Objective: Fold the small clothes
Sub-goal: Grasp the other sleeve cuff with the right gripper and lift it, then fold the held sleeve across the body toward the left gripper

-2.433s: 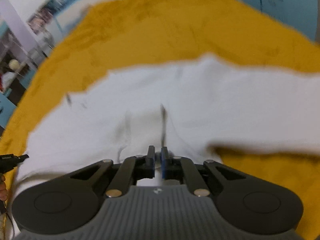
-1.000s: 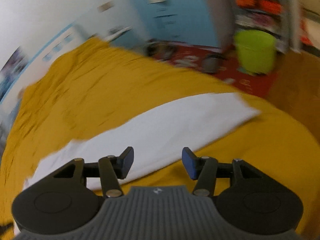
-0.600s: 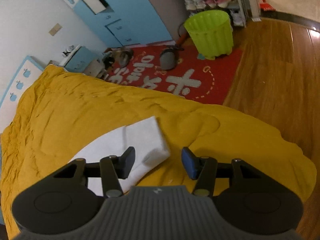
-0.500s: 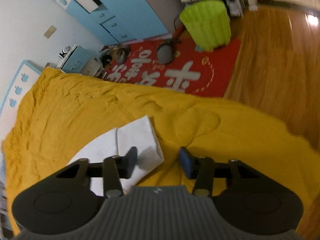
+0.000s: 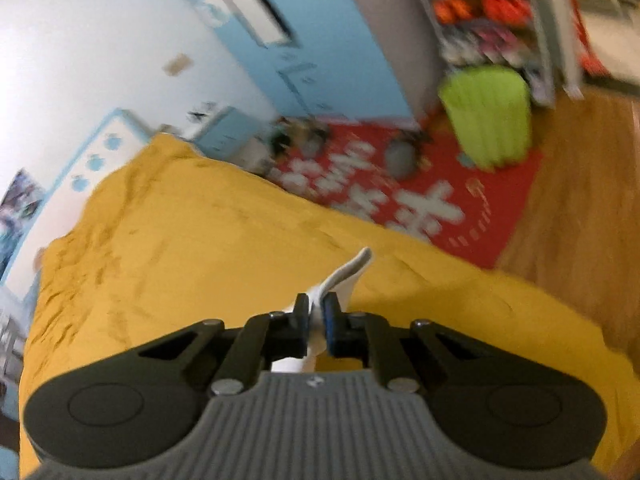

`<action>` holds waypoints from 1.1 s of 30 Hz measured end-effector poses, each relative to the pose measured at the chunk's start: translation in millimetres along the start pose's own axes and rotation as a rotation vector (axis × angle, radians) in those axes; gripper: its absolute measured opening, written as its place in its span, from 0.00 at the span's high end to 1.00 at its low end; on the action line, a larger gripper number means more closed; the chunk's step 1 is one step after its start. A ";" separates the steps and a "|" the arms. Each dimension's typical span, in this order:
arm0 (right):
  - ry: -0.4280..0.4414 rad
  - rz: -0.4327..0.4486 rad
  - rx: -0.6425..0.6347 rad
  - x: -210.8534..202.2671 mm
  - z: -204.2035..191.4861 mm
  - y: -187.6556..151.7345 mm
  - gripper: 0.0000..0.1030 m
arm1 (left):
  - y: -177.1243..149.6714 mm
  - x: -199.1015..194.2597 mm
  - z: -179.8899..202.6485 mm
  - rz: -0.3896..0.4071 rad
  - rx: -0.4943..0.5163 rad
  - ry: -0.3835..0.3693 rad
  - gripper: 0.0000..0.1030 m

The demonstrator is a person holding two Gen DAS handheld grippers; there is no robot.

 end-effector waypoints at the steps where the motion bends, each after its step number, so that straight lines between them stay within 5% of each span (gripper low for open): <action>1: 0.028 0.016 -0.031 -7.9 -19.2 6.5 0.98 | 2.9 -10.6 -1.3 0.021 -0.006 -0.017 0.73; 8: 0.302 0.094 -0.176 -63.1 -194.9 31.6 0.98 | 22.3 -90.7 -41.2 0.124 -0.042 -0.001 0.73; 17: 0.606 0.040 -0.250 -96.9 -401.7 -36.7 0.98 | 25.3 -183.8 -144.1 0.188 -0.149 0.134 0.73; 24: 0.727 -0.100 -0.298 -101.1 -521.3 -167.4 0.98 | 4.1 -213.1 -218.2 0.232 -0.283 0.169 0.73; 33: 0.682 -0.323 -0.390 -56.7 -580.8 -386.8 0.98 | -33.1 -210.7 -289.2 0.249 -0.480 0.145 0.76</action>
Point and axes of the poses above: each gripper's, at about its wrist camera, not at the fingertips, and x roughly the way its jaws point, z to its right, y to its top, the point moved 4 cm from there along x, roughly the way its jaws point, and after that the axes turned 8 degrees about z, right-handed, at the moved point
